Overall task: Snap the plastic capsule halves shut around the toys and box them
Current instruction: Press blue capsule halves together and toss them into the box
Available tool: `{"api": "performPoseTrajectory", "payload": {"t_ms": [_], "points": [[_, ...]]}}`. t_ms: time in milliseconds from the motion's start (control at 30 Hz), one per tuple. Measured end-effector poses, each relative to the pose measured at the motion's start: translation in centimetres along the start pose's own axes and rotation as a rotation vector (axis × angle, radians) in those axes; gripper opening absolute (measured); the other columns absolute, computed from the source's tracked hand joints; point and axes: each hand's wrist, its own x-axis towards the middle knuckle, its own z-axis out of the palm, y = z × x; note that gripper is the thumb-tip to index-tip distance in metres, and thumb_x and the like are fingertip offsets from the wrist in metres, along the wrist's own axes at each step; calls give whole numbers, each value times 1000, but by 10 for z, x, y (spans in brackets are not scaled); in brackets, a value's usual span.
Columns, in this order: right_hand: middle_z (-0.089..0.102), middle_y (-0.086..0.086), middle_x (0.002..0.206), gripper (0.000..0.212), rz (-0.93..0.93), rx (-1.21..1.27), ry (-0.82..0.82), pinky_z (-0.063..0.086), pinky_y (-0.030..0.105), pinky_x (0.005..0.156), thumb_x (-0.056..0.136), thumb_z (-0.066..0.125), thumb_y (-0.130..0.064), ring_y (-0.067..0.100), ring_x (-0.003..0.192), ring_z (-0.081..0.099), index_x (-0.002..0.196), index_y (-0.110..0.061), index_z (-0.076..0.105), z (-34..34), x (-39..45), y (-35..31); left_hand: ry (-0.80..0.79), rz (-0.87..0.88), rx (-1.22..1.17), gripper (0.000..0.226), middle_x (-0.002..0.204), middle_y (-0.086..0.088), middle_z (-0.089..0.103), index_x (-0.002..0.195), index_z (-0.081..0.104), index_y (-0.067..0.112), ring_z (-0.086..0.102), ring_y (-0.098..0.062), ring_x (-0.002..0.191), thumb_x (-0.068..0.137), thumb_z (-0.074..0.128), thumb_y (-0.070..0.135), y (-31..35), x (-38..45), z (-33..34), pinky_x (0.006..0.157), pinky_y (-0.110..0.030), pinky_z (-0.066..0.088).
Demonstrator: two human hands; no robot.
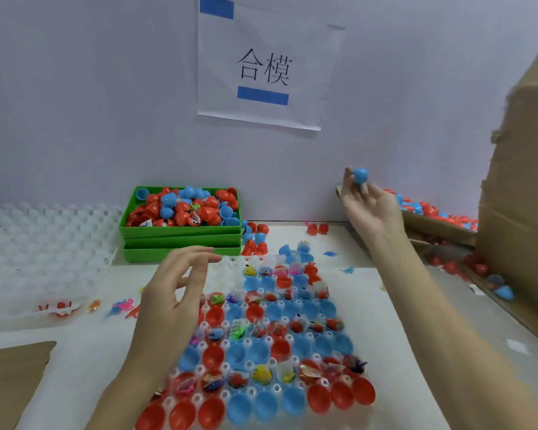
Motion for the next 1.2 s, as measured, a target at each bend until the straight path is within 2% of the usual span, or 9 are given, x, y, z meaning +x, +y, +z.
{"api": "performPoseTrajectory", "payload": {"t_ms": [67,167,400,500,600,700,900,1033,1200], "points": [[59,23,139,38,-91,110,3,57,34,93,110,40,-3,27,121,64,147,4,46,4,18,-24,8,-30,-17,31,116,22,68,102,74,34,65,-1,107,101,44,44,1,1,-1,79,-9,54],[59,19,138,46,-104,-132,36,57,34,88,108,35,1,27,113,65,154,-2,38,-10,28,-23,6,-71,-40,35,108,27,68,95,75,32,65,2,102,97,44,48,3,2,-2,75,-4,51],[80,5,103,30,101,-600,-47,60,25,78,109,42,-6,15,93,77,128,-6,65,-62,-5,37,-9,-99,74,29,109,18,70,91,75,29,68,5,90,99,49,40,1,3,-4,70,0,46],[80,2,100,28,41,-1009,-80,59,22,76,110,45,-11,16,93,77,116,-13,72,-70,-24,61,-44,-96,146,23,106,13,72,91,76,26,64,14,89,104,57,24,-7,4,-6,70,0,46],[77,0,96,23,-113,-1541,-175,60,19,76,107,54,-11,17,89,75,107,-19,75,-77,-36,79,-65,-107,213,21,100,14,72,91,77,25,65,8,90,104,61,18,-13,5,-8,72,-1,46],[70,-13,100,19,-292,-2058,-327,52,9,75,103,61,-11,4,89,66,107,-25,75,-76,-38,85,-76,-115,251,20,97,15,72,91,76,27,66,3,90,103,62,19,-16,5,-8,73,-2,46],[51,-8,106,28,-88,-2523,-719,46,20,80,103,62,-14,5,86,55,119,-33,75,-68,-33,91,-75,-120,266,19,97,16,71,91,75,28,72,-7,85,103,62,21,-16,4,-6,71,-9,52],[50,-5,108,22,-104,-2589,-730,50,25,85,103,62,-17,12,94,57,117,-30,74,-71,-31,97,-80,-125,277,20,97,16,71,89,74,30,72,-8,85,103,62,22,-15,5,-7,70,-10,53],[62,-5,102,10,-191,-2533,-771,52,19,80,100,66,-16,10,87,59,105,-19,75,-70,-30,99,-96,-131,284,20,99,15,71,88,72,31,71,-7,86,103,62,21,-14,4,-7,70,-12,53]]}}
